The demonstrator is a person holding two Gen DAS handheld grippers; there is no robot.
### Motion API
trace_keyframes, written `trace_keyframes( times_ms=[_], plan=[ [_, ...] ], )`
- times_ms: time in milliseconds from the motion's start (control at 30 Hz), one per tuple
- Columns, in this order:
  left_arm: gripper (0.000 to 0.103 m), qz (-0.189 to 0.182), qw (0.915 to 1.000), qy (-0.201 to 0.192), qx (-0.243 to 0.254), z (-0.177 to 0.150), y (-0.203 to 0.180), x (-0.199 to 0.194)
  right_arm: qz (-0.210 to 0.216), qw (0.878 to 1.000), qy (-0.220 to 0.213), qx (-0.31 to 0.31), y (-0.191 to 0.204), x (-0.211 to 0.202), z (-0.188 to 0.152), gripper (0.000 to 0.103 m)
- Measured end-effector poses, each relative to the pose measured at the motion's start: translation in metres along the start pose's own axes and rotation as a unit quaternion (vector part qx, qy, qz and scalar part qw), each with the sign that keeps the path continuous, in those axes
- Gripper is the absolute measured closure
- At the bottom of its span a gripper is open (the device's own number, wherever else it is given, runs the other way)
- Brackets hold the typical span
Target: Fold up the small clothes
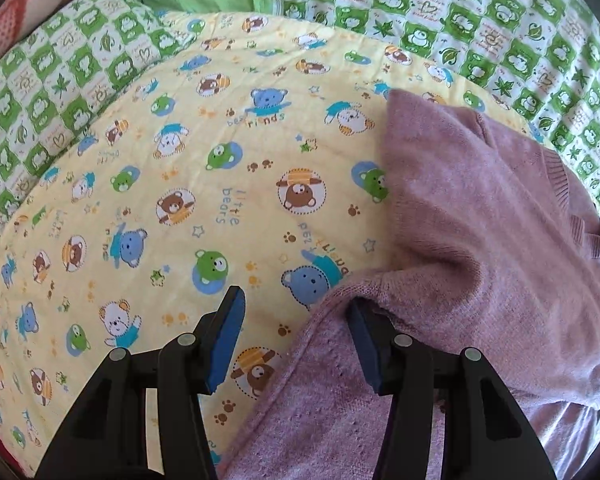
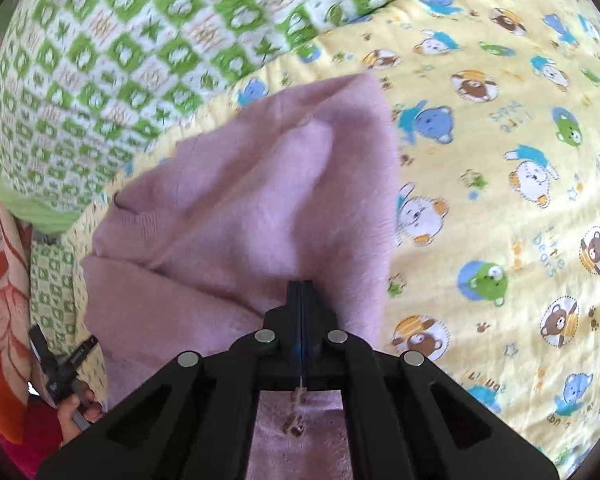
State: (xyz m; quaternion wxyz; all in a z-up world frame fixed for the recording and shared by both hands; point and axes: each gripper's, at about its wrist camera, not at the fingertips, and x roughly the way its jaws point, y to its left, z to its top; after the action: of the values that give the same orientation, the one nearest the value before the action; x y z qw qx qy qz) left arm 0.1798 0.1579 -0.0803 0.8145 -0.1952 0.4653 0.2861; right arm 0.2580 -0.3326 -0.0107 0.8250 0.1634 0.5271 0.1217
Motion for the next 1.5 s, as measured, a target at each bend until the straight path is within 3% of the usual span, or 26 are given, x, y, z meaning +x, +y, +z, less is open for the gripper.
trace_keyframes(
  times_ms=[67,167,300,333,433,467,567,733,900,967,1000,1067,1200,1300,1333,1400,1467,1500],
  plan=[
    [0.050,0.002,1.0000,0.002,-0.002,-0.002,0.000,-0.001,-0.016,1.000,0.003,-0.004,0.000,0.001,0.002,0.102],
    [0.049,0.002,1.0000,0.003,-0.003,-0.005,0.004,-0.001,-0.002,1.000,0.010,-0.020,0.019,-0.001,0.000,0.101],
    [0.049,-0.005,0.9999,0.010,-0.008,-0.011,0.007,0.001,0.028,0.996,0.029,-0.085,0.075,0.010,-0.006,0.097],
    [0.048,-0.007,0.9999,0.010,-0.009,-0.012,0.008,0.000,0.044,0.993,0.038,-0.103,0.095,0.016,-0.008,0.092],
    [0.048,-0.008,0.9999,0.011,-0.008,-0.017,0.009,-0.002,0.077,0.982,0.064,-0.160,0.158,0.043,-0.015,0.049],
    [0.048,-0.009,0.9999,0.012,-0.008,-0.019,0.010,-0.002,0.086,0.977,0.063,-0.184,0.184,0.054,-0.019,0.047],
    [0.048,-0.012,0.9998,0.013,-0.009,-0.023,0.012,-0.002,0.116,0.959,0.078,-0.248,0.256,0.090,-0.026,0.047],
    [0.048,-0.022,0.9996,0.013,-0.011,-0.025,0.016,0.001,0.140,0.938,0.094,-0.301,0.358,0.151,-0.018,0.047],
    [0.050,-0.033,0.9992,0.015,-0.020,-0.025,0.018,0.008,0.097,0.924,0.139,-0.342,0.413,0.211,-0.018,0.049],
    [0.056,-0.035,0.9991,0.011,-0.020,-0.025,0.019,0.009,0.102,0.915,0.160,-0.355,0.420,0.229,-0.022,0.096],
    [0.062,-0.040,0.9990,0.009,-0.020,-0.025,0.018,0.009,0.098,0.913,0.166,-0.359,0.420,0.233,-0.022,0.096],
    [0.065,-0.044,0.9988,0.006,-0.020,-0.025,0.017,0.010,0.115,0.917,0.142,-0.353,0.420,0.230,-0.016,0.097],
    [0.065,-0.044,0.9986,0.006,-0.028,-0.023,0.014,0.016,0.154,0.947,0.059,-0.277,0.401,0.218,0.013,0.097],
    [0.063,-0.048,0.9986,0.009,-0.022,-0.022,0.015,0.016,0.143,0.955,0.096,-0.243,0.387,0.249,0.011,0.097],
    [0.063,-0.050,0.9985,0.009,-0.021,-0.021,0.018,0.015,0.141,0.955,0.088,-0.246,0.384,0.251,0.007,0.096],
    [0.062,-0.056,0.9981,0.013,-0.022,-0.019,0.026,0.014,0.140,0.954,0.069,-0.255,0.384,0.243,0.003,0.088],
    [0.062,-0.058,0.9980,0.015,-0.019,-0.020,0.032,0.011,0.133,0.958,0.063,-0.248,0.384,0.229,0.003,0.068],
    [0.062,-0.057,0.9981,0.015,-0.017,-0.021,0.034,0.009,0.137,0.958,0.053,-0.245,0.383,0.218,0.004,0.066]
  ],
)
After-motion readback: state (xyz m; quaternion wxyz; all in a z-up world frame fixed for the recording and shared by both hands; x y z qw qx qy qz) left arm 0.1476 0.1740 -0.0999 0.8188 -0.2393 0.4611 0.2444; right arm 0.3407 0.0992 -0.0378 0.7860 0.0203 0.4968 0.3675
